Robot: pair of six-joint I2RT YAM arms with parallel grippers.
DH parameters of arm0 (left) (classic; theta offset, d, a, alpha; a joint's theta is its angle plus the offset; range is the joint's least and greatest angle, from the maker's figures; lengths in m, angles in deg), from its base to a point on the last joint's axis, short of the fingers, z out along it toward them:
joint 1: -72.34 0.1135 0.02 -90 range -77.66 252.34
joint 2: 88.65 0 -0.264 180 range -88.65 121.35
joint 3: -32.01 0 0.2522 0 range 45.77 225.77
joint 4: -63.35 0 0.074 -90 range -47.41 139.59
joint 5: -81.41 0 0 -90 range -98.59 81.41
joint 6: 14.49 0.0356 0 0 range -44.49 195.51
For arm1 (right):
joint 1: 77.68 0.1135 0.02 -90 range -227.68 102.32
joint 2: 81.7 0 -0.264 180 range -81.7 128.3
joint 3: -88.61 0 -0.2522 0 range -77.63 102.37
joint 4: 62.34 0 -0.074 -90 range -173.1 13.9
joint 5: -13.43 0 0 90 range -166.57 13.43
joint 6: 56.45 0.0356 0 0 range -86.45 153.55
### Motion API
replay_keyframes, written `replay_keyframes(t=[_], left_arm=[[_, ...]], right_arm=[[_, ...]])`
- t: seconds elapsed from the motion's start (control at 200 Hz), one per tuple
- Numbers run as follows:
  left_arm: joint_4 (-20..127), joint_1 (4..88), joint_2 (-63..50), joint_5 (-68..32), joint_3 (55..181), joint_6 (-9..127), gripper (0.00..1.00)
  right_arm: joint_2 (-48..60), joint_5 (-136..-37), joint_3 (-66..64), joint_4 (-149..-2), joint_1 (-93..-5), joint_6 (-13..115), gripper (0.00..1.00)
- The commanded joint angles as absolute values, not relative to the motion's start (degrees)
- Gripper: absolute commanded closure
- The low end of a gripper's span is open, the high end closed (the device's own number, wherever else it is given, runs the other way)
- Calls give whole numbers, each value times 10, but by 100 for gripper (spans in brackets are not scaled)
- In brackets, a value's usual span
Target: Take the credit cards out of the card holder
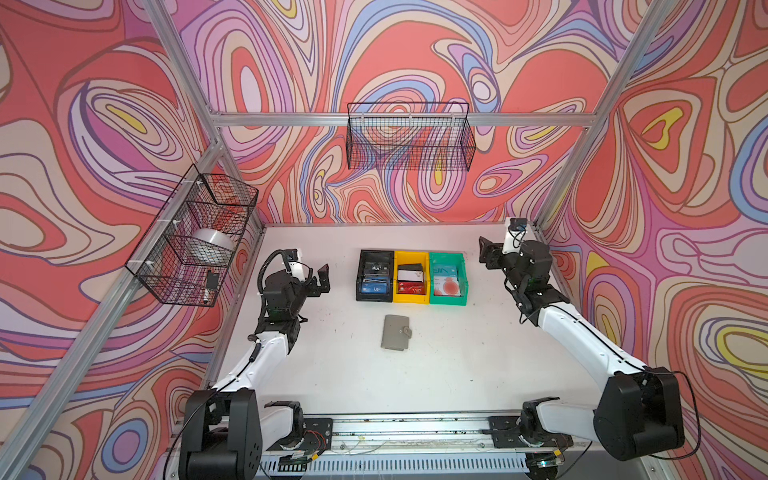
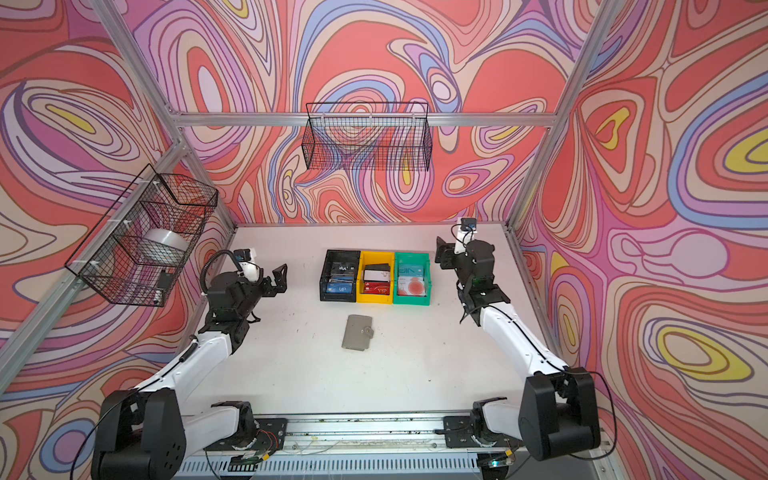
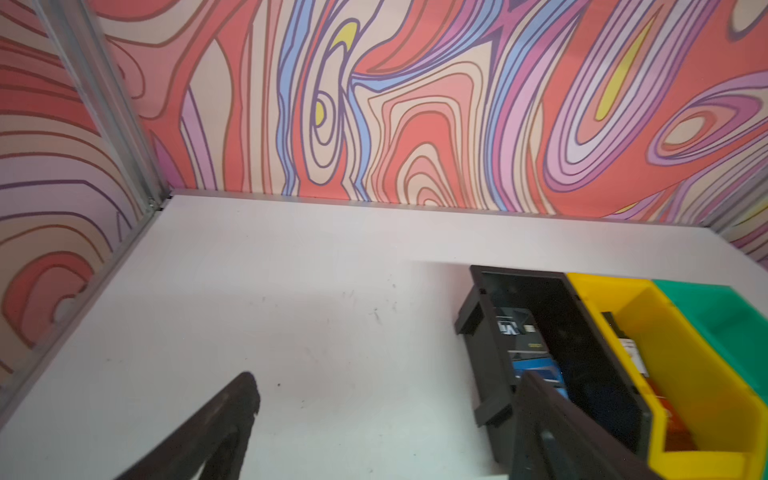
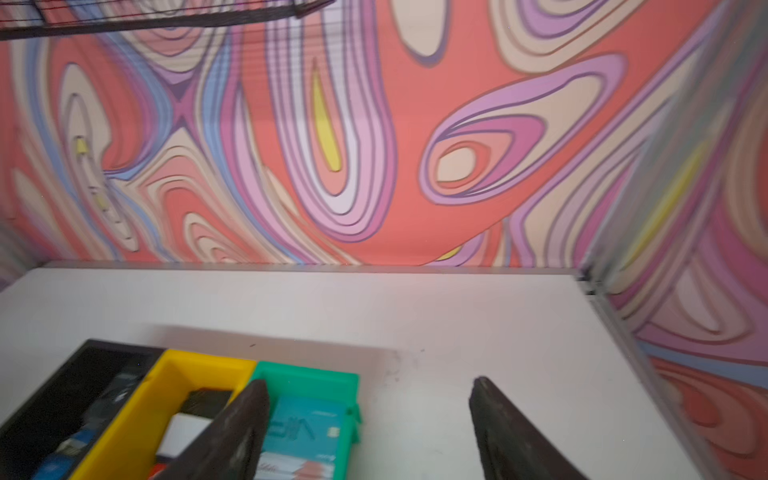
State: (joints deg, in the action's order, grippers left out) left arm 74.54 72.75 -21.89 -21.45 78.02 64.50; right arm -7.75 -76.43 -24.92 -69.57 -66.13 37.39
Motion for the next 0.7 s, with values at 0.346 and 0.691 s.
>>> replay_keyframes(t=[0.346, 0.691], left_arm=[[570, 637, -233, -271, 719, 475, 0], [638, 568, -174, -278, 675, 387, 16]], right_arm=[[59, -967, -301, -780, -476, 543, 33], [162, -1031, -278, -746, -452, 565, 37]])
